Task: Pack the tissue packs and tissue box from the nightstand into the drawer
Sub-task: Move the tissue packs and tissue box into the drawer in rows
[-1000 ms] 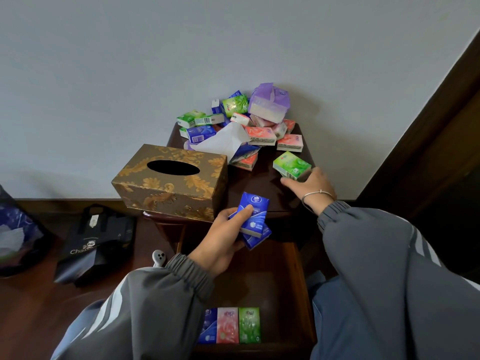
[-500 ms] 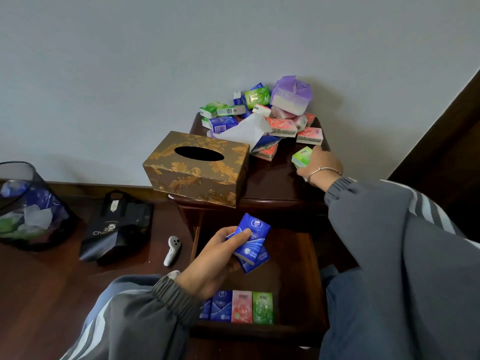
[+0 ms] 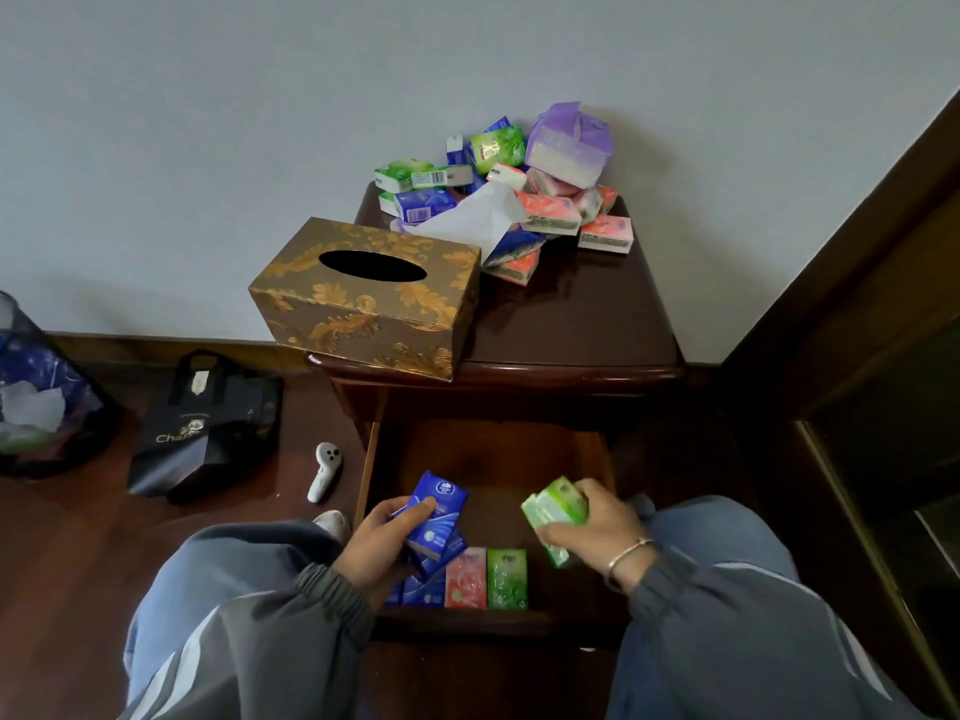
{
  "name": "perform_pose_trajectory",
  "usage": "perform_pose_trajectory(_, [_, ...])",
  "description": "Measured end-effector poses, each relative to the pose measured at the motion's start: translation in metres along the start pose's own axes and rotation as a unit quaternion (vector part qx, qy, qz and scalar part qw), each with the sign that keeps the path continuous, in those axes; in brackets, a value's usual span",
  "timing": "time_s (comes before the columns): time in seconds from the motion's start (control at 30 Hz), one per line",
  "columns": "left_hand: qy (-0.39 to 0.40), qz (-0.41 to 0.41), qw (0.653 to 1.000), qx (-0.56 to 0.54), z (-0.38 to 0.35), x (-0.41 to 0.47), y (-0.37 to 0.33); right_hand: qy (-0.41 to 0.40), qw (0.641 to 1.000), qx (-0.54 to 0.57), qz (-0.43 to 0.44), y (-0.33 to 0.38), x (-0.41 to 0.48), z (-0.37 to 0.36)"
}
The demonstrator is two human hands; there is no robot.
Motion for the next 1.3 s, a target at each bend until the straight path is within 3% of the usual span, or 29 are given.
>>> perform_pose_trajectory(0.17, [-0.02,-0.003,1.0,-0.022,0.01,0.012,-0.001,0.007,0.985,-0.147,-0.094,-0.018,0.033,-0.05])
perform_pose_trajectory(0.4, [-0.038,0.007,0.999,-0.004,0.018,0.019,0.001,0.069,0.965,-0.21,-0.138,-0.043,0.045,-0.088])
perform_pose_trajectory(0.57, [-0.04,0.008,0.999,0.003,0.02,0.022,0.001,0.154,0.954,-0.189,-0.173,-0.05,0.051,-0.09])
perform_pose_trajectory(0.7, [-0.041,0.015,0.999,0.024,0.022,0.028,0.002,0.145,0.968,-0.161,-0.129,-0.045,0.063,-0.077])
perform_pose_trajectory(0.87, [-0.043,0.01,0.999,0.028,0.022,0.034,0.005,0.179,0.959,-0.188,-0.116,-0.05,0.06,-0.086])
perform_pose_trajectory(1.0, [-0.044,0.003,0.998,0.034,0.021,0.036,0.006,0.171,0.971,-0.114,-0.12,-0.052,0.059,-0.087])
perform_pose_trajectory(1.17, [-0.03,0.006,0.999,0.038,0.019,0.038,0.006,0.227,0.948,-0.045,-0.219,-0.059,0.054,-0.094])
perform_pose_trajectory(1.3, [-0.018,0.002,0.999,0.027,0.017,0.037,0.006,0.237,0.942,-0.02,-0.237,-0.062,0.053,-0.096])
Point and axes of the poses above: each hand's wrist, its own x-axis towards the middle knuckle, its own z-axis out of the back of the hand, y = z × x, the point moved 4 cm from there along x, towards the middle knuckle, and after that the axes turned 3 degrees about -x, right-handed, at the moved point
